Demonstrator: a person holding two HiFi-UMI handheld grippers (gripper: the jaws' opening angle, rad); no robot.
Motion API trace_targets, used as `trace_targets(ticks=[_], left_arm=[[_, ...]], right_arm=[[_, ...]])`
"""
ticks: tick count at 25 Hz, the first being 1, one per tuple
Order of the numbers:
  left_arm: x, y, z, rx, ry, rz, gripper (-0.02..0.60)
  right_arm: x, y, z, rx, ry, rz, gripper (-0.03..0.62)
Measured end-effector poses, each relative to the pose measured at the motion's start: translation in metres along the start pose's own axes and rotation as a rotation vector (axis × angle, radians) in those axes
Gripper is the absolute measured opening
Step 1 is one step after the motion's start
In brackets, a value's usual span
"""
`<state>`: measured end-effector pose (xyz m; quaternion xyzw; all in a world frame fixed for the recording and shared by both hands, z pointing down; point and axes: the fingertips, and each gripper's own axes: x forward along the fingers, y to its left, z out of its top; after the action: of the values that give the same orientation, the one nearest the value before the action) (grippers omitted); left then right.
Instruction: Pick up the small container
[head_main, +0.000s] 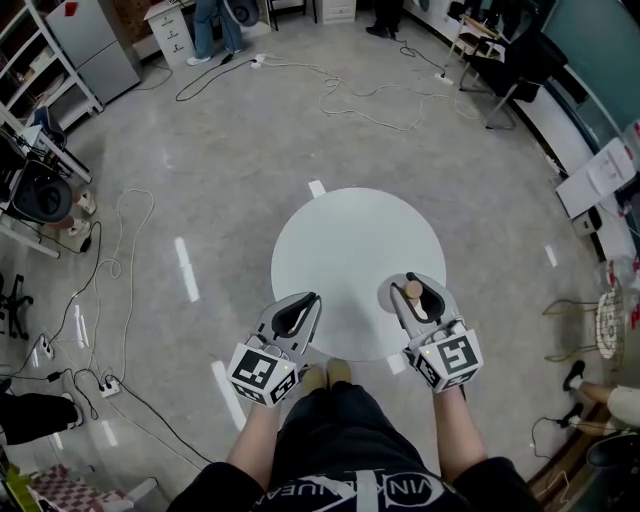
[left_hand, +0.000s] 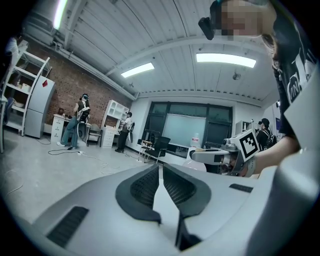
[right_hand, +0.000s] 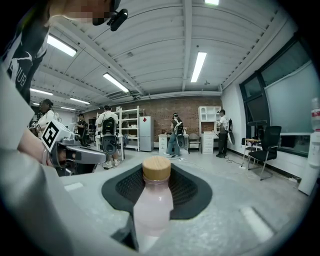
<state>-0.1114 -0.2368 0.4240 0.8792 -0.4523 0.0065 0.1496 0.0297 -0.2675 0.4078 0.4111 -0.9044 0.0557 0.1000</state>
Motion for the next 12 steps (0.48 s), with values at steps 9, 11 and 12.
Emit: trace_targets(ticks=[9, 11, 12], left_arm=[[0.001, -0.001, 0.010, 0.005, -0.012, 0.014, 0.028], [0.001, -0.002, 0.013, 0.008, -0.016, 0.019, 0.028], [0.001, -0.002, 0.014, 0.009, -0.017, 0.021, 0.028]], right_arm=[[-0.003, -0.006, 0.013, 0.000, -0.013, -0.010, 0.133], [-0.004, -0.007, 0.016, -0.001, -0.016, -0.011, 0.133], [-0.005, -0.007, 0.017, -0.004, -0.018, -0.008, 0.133]])
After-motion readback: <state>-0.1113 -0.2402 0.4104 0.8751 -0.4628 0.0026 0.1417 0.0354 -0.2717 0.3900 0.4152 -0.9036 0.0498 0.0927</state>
